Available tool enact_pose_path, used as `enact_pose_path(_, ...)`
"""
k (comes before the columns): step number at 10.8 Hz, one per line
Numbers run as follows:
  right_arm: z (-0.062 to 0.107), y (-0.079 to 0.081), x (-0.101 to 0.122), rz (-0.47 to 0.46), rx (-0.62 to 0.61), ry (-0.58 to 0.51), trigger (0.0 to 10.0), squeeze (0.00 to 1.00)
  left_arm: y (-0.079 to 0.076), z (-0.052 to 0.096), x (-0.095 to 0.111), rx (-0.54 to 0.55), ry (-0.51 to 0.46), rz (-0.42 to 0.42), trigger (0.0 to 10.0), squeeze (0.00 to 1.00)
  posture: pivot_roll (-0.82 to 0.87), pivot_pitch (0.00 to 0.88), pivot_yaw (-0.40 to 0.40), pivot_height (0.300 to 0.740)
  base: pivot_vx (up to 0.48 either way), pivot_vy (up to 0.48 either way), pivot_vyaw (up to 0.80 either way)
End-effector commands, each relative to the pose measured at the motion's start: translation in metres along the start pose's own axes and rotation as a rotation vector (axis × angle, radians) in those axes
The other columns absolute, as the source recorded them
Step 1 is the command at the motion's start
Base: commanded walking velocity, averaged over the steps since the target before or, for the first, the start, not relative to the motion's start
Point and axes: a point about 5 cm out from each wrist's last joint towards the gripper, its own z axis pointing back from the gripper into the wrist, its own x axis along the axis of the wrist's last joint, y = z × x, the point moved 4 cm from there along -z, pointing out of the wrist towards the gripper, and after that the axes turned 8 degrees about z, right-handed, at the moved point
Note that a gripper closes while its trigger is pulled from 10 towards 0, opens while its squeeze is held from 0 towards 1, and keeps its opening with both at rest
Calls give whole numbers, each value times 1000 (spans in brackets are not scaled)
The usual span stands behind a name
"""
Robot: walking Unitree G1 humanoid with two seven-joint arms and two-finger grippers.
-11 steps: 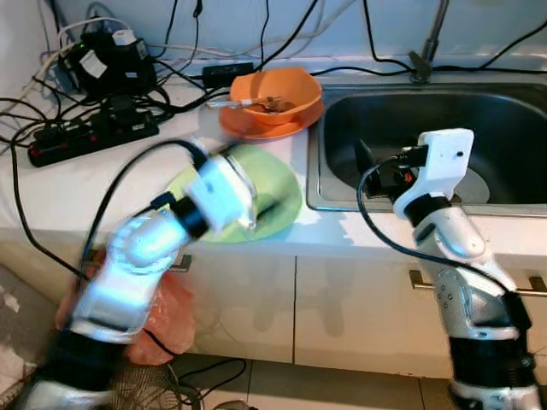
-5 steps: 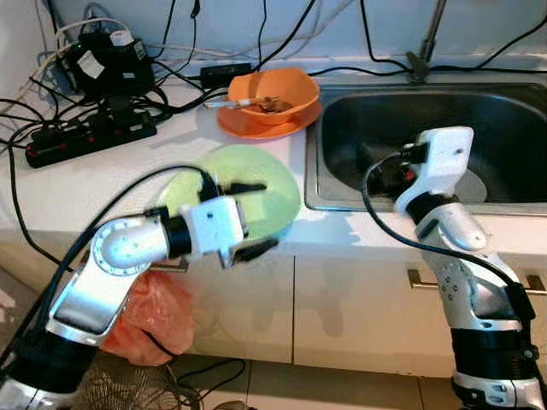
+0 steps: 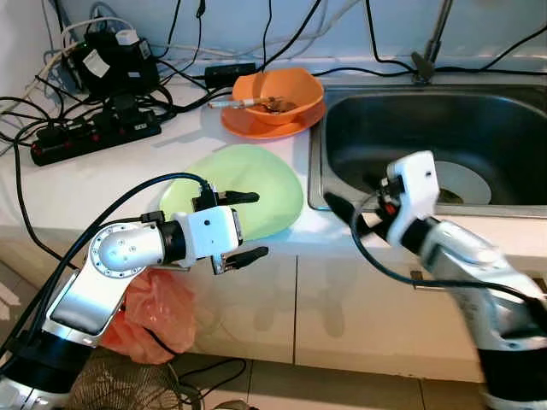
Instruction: Kitchen organization
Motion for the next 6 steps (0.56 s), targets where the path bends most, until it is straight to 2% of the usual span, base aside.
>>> enact_pose_path(1,6,3,3,14,45,10,10000,0,2,2,-4,-13,28,-19,10000,0,139,38,83,740,0,0,0)
enact_pose_path(2,18,0,-1,26,84,45,10000,0,2,3,-6,-22,39,-22,10000,0,134,41,83,740,0,0,0)
enact_pose_path(3,22,-1,-4,42,99,63,10000,0,2,4,-8,-31,50,-28,10000,0,132,41,85,740,0,0,0)
enact_pose_path(5,23,-2,0,39,103,68,10000,0,0,5,-26,-74,134,-109,10000,0,130,38,91,740,0,0,0)
enact_pose_path(6,23,3,5,44,119,54,10000,0,7,6,-34,-41,155,-114,10000,0,128,37,98,740,0,0,0)
